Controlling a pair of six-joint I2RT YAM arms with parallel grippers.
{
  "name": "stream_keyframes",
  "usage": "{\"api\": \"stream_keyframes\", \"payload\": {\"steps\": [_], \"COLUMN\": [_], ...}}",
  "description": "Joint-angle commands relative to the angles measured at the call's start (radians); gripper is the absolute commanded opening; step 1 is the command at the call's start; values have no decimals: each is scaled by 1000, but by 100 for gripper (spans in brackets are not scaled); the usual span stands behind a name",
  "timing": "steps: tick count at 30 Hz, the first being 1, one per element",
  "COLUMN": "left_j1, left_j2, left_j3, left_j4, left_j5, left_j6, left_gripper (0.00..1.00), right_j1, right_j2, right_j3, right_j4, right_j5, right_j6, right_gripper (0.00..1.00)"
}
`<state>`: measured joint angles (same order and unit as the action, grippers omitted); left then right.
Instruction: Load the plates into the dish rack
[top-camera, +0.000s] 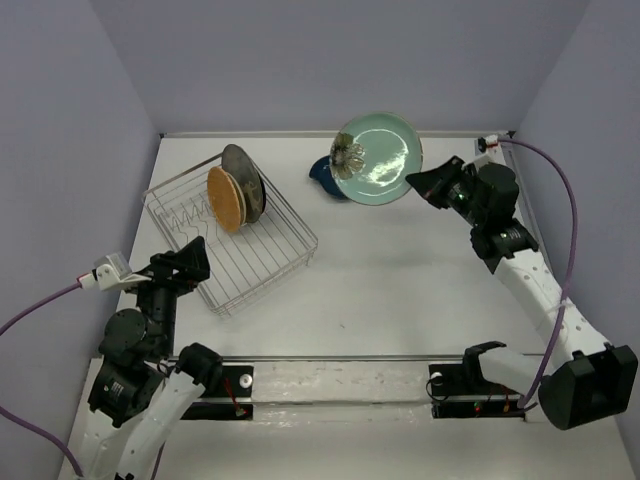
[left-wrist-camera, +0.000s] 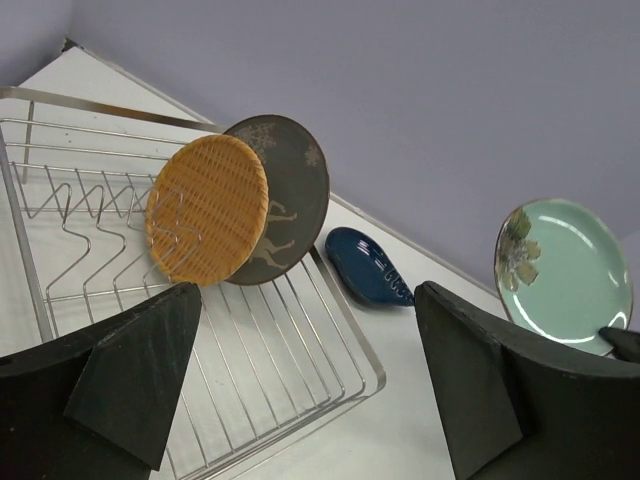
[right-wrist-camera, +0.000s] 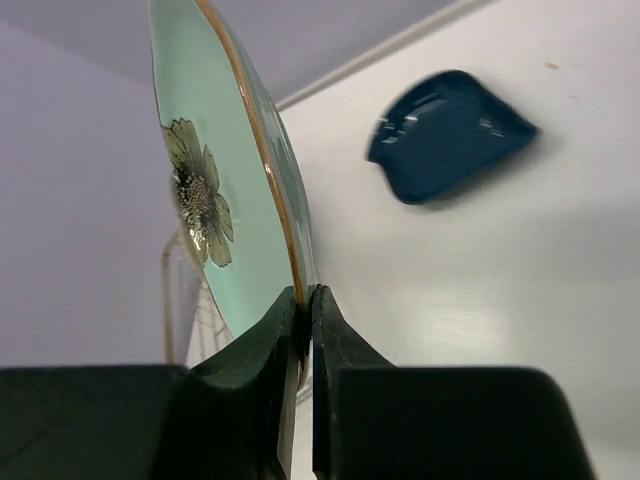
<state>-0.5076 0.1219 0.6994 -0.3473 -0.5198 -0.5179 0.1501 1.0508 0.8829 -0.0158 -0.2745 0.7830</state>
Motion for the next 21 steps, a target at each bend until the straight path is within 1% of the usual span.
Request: {"api": "stream_keyframes", "payload": {"steps": [1,2,3,4,5,7,8,9,10,12,13,15,19,20,21], "left_j1": [29,32,38,38,43,46,46,46,47,49,47,49,47,49,47], "left_j2": [28,30,32,32,35,36,36,35,32,27,21,13,-2,-4,-7], "left_j3": [-5,-5,-5,-3,-3,-3,-3,-3,-1,2,3,9,17,18,20], "left_j4": [54,54,56,57,54,51,48,47,45,38,37,36,24,22,18], "left_j5": [7,7,7,7,6,3,1,-5,-6,-25,-32,-52,-83,-92,-97], "left_j6": [28,27,28,27,27,19,16,15,9,4,5,4,-4,-7,-8], "left_gripper": [99,99,99,99,99,99,99,99,99,99,99,99,99,99,99], "right_j1": [176,254,294,333,401,462,491,515,558,604,640,684,736,765,781], "right_j2": [96,129,200,201,275,352,427,463,497,601,635,728,873,899,929], "right_j3": [233,269,344,382,459,536,574,614,692,776,863,976,1122,1196,1237], "right_j4": [174,175,181,182,180,177,171,165,152,128,99,68,16,-37,-55], "right_j5": [112,148,187,187,222,268,309,328,343,423,464,513,587,631,661], "right_j6": [35,33,27,27,19,9,1,-2,-13,-34,-53,-67,-102,-116,-134], "right_gripper": [7,7,7,7,7,7,7,7,7,7,7,7,7,7,7]}}
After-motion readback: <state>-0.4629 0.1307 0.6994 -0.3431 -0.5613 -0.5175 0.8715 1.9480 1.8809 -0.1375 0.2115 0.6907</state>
